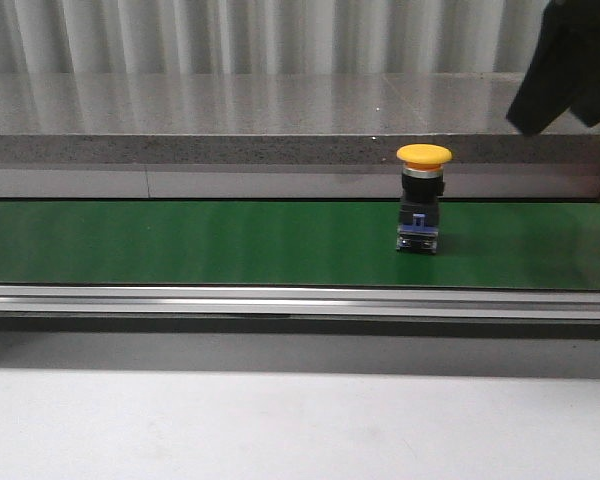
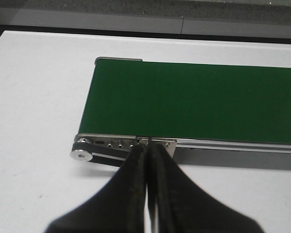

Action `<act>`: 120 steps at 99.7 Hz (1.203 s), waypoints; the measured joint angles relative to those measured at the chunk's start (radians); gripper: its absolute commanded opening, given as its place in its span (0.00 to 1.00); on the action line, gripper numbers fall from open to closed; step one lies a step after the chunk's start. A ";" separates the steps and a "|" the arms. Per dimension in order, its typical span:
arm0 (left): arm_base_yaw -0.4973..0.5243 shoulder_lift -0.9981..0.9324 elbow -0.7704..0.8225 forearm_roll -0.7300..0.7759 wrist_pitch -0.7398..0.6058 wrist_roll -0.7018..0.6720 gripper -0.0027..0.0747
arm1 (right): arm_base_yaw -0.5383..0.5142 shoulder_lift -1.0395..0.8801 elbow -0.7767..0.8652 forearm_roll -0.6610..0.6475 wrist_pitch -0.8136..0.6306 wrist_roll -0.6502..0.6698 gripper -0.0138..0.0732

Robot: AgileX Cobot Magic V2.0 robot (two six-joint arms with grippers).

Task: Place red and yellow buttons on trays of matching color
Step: 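Move the right gripper down onto the yellow button at the belt end, then lift the yellow button and place it into the yellow tray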

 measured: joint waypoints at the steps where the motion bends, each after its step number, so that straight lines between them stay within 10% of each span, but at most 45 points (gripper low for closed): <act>1: 0.000 0.000 0.000 0.000 0.000 0.000 0.01 | 0.008 0.003 0.000 0.000 0.000 0.000 0.91; 43: 0.000 0.000 0.000 0.000 0.000 0.000 0.01 | 0.137 0.114 0.000 0.000 -0.151 -0.002 0.90; 53: 0.000 0.000 0.000 0.000 0.000 0.000 0.01 | 0.137 0.136 0.000 0.000 -0.186 -0.004 0.73; 54: 0.000 0.000 0.000 0.000 0.000 0.000 0.01 | 0.137 0.141 0.000 0.000 -0.170 -0.004 0.40; 69: 0.000 0.000 0.000 0.000 0.000 0.000 0.01 | 0.093 0.101 0.000 -0.007 -0.138 0.095 0.40; 120: 0.000 0.000 0.000 0.000 0.000 0.000 0.01 | -0.518 -0.201 0.000 -0.270 -0.003 0.606 0.39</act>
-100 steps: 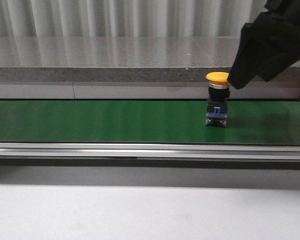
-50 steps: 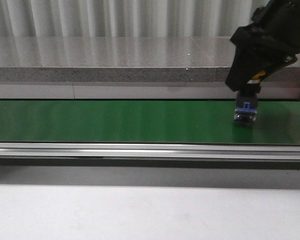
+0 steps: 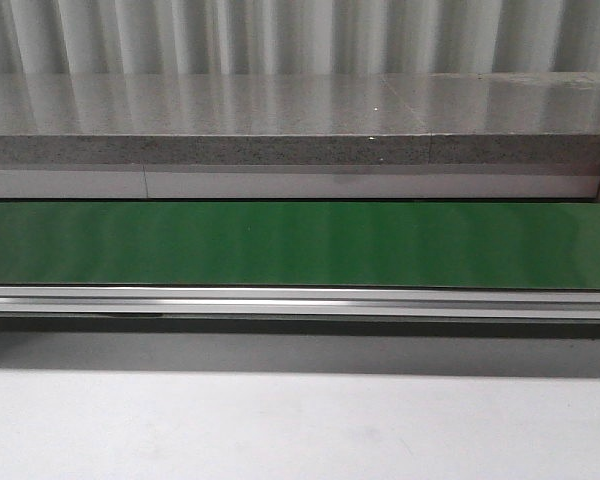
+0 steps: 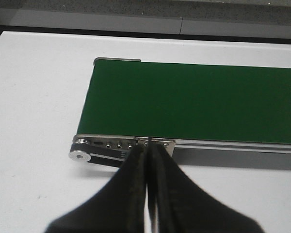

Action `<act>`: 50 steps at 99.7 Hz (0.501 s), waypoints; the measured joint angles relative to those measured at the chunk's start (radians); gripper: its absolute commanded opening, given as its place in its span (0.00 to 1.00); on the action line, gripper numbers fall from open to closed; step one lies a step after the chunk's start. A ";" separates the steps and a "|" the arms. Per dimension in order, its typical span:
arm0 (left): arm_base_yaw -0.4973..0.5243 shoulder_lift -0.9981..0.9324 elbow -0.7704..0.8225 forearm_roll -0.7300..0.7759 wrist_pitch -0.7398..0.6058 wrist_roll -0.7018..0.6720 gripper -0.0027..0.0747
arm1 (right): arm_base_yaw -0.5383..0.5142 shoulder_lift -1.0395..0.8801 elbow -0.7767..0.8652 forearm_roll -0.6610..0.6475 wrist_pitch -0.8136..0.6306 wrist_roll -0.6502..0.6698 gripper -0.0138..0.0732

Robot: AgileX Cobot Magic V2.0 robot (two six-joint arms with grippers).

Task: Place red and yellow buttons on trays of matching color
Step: 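Lift the yellow button and place it into the yellow tray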

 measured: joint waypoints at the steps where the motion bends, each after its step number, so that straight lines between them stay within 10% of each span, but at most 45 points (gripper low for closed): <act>1: 0.000 0.000 0.000 0.000 0.000 0.000 0.01 | -0.020 -0.003 0.000 0.000 0.002 0.002 0.39; 50: 0.000 0.000 0.000 0.000 0.000 0.000 0.01 | -0.416 -0.002 0.262 -0.004 -0.330 0.150 0.39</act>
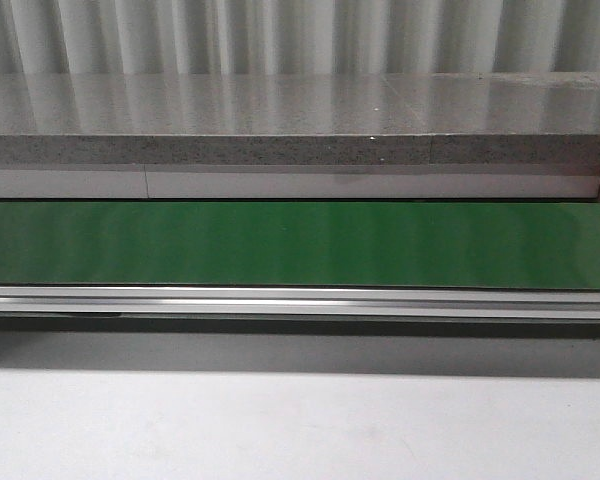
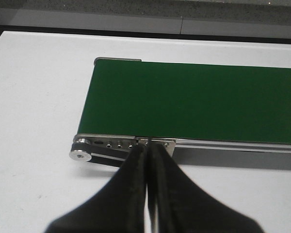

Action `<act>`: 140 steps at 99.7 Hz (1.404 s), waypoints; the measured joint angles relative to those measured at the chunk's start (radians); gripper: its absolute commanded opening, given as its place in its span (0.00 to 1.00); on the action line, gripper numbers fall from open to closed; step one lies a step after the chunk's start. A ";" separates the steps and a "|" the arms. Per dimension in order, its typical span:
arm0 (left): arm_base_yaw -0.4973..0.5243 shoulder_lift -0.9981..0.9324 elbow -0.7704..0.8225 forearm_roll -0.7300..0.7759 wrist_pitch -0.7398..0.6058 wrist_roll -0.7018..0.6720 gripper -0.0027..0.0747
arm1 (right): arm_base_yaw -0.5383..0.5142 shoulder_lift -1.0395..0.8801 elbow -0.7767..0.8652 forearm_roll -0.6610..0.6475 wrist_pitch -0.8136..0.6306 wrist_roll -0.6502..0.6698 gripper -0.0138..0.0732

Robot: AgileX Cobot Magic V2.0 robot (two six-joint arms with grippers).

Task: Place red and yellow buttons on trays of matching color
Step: 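Lift the yellow button and place it into the yellow tray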

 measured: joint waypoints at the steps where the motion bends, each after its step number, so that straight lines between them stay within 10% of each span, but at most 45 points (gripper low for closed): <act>1: 0.000 0.000 0.000 0.000 0.000 0.000 0.01 | 0.000 0.003 0.007 0.000 -0.005 0.000 0.39; 66: 0.000 0.000 0.000 0.000 0.000 0.000 0.01 | 0.009 0.271 0.096 0.000 -0.146 0.008 0.40; 100: 0.000 0.000 0.000 0.000 0.000 0.000 0.01 | 0.009 0.273 0.096 0.000 -0.128 0.010 0.89; 140: 0.000 0.000 0.000 0.000 0.000 0.000 0.01 | 0.090 0.019 0.036 0.000 0.000 0.010 0.90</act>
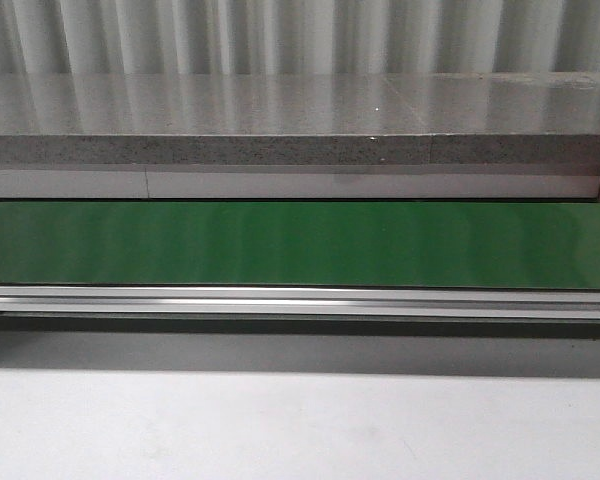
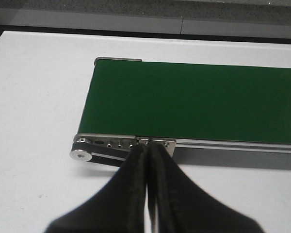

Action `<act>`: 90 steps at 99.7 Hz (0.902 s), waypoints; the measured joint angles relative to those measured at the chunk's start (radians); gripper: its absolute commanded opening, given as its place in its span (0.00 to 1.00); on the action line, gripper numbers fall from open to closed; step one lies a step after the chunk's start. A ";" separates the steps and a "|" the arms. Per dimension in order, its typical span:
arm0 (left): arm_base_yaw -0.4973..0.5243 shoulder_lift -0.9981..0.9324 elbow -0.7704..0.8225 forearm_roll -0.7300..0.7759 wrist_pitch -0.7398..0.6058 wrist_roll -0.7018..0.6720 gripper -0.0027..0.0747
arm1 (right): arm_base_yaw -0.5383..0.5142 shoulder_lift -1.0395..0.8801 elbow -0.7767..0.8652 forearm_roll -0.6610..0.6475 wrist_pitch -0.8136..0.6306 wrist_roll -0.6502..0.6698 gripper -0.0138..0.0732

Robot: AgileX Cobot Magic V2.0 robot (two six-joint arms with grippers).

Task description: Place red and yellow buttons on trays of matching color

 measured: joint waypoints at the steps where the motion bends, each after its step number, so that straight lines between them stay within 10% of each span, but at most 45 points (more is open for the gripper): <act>1: 0.000 0.000 0.000 0.000 0.000 0.000 0.01 | 0.005 -0.014 0.000 0.000 0.003 0.000 0.90; 43: 0.000 0.000 0.000 0.000 0.000 0.000 0.01 | 0.526 -0.402 0.011 0.002 0.093 -0.192 0.87; 79: 0.000 0.000 0.000 0.000 0.000 0.000 0.01 | 0.709 -0.634 0.168 0.002 0.121 -0.237 0.08; 90: 0.000 0.000 0.000 0.000 0.000 0.000 0.01 | 0.710 -0.654 0.179 0.002 0.126 -0.237 0.08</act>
